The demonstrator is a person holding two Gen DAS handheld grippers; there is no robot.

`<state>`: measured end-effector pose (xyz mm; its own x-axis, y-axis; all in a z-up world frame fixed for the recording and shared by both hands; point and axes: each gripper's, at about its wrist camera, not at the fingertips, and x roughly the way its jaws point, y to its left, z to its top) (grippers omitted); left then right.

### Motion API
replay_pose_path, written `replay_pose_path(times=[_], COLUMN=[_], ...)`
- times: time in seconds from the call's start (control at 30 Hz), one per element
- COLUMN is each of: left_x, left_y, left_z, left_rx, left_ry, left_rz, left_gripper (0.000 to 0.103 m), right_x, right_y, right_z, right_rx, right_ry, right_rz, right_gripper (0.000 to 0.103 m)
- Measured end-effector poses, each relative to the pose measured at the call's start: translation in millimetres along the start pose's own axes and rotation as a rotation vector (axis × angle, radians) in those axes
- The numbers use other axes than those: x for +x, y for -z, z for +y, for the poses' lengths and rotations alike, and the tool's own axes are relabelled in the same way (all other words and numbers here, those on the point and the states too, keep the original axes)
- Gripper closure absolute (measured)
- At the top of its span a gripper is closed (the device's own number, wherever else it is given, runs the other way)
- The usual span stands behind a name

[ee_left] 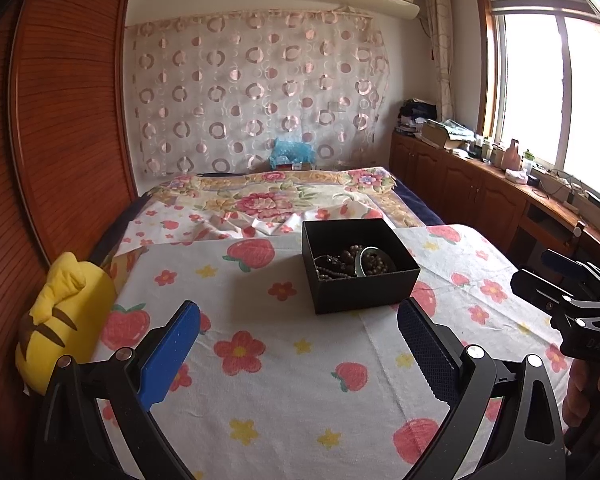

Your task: Organize jewelry

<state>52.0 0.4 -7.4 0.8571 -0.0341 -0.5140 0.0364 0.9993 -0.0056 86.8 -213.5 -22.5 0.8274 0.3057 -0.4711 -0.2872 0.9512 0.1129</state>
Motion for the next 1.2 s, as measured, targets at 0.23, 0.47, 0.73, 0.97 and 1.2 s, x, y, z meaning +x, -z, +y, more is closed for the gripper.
replay_pose_path(times=[0.23,0.47,0.73,0.97,1.2], left_x=[-3.1,-6.6,-6.3,-6.4,-6.7], left_y=[-1.9,-4.4,-4.8,-4.2,-3.1], left_z=[-2.2,-4.6,-5.7,-5.8,-5.2], left_rx=[0.003,0.009,0.008,0.009,0.008], left_ry=[-0.003,-0.008,-0.005,-0.007,-0.005], left_rz=[-0.008,-0.019,-0.018,-0.019,-0.02], left_gripper=[0.008,0.008,0.008,0.008,0.008], right_x=[-0.1,0.1,0.1,0.1,0.0], right_y=[0.2,0.3,0.6,0.5,0.8], right_z=[-0.5,0.0,-0.9,-0.9,-1.3], right_rx=[0.0,0.0,0.0,0.001,0.002], right_ry=[-0.001,-0.001,-0.001,-0.001,-0.002], right_rz=[0.0,0.001,0.0,-0.001,-0.001], right_gripper=[0.003,0.003,0.002,0.003,0.003])
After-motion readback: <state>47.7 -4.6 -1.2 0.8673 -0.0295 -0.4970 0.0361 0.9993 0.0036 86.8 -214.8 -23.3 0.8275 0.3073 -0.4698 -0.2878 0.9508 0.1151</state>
